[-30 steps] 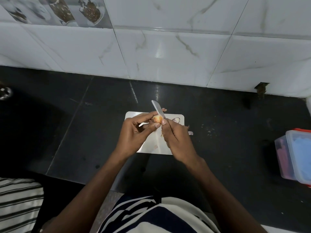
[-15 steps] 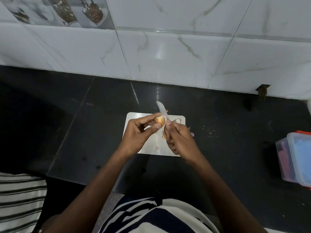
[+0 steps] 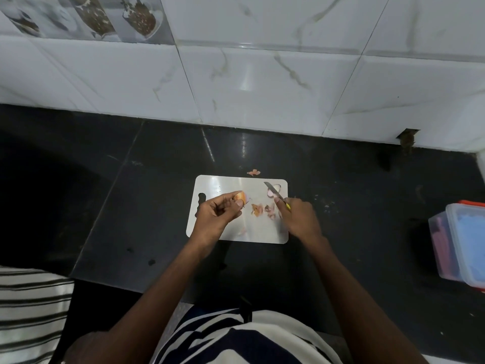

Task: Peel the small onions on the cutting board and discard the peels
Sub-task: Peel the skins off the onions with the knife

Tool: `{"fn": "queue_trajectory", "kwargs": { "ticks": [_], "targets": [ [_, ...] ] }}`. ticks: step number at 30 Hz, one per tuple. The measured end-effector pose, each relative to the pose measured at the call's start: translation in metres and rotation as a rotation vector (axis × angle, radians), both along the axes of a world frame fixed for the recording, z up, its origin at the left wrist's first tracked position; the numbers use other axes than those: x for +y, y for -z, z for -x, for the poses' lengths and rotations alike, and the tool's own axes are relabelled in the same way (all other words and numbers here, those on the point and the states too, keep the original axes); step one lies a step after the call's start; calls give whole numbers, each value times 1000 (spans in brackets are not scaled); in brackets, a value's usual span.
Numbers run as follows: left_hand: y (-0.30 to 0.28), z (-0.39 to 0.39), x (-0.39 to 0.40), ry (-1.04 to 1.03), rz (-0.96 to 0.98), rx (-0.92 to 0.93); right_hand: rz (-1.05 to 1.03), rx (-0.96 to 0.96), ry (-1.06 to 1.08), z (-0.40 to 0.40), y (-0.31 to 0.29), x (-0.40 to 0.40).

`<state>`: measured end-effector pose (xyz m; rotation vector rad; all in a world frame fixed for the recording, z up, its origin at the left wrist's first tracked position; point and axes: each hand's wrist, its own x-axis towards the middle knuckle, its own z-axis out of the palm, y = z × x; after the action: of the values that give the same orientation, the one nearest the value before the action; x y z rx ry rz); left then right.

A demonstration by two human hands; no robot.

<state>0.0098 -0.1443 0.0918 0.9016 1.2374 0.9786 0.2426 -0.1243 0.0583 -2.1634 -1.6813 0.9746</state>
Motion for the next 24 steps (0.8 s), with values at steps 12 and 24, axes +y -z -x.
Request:
{"fn": "queue_trajectory", "kwargs": {
  "ticks": [12, 24],
  "targets": [
    [24, -7, -20, -2, 157, -77, -16, 63, 168, 0, 31, 3],
    [19, -17, -14, -20, 214, -340, -117, 51, 177, -7, 20, -10]
  ]
}}
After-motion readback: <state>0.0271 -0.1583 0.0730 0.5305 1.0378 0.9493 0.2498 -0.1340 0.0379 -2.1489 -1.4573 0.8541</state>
